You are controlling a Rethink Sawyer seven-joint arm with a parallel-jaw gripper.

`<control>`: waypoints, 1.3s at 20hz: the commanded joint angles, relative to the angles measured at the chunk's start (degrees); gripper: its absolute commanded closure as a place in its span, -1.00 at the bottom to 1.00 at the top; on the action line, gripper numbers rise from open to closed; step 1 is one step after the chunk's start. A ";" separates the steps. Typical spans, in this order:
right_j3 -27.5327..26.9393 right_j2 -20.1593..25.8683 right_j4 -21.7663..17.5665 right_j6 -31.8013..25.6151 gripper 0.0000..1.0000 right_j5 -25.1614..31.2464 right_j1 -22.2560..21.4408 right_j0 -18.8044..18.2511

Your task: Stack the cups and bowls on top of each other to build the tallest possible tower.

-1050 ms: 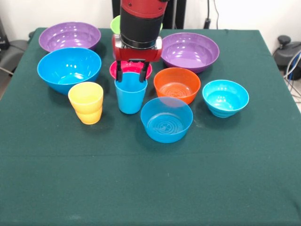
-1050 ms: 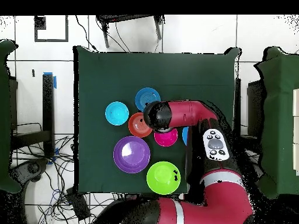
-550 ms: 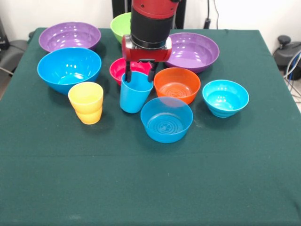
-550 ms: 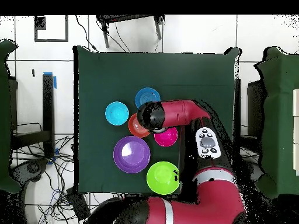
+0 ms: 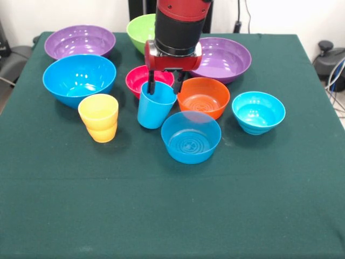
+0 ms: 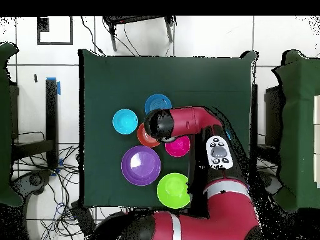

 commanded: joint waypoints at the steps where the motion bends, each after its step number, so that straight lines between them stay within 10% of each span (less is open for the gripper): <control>1: -0.84 2.13 -2.36 -2.70 -1.00 4.20 1.31 0.27; 26: -2.75 3.22 -2.26 -4.09 -1.00 4.97 2.08 -0.39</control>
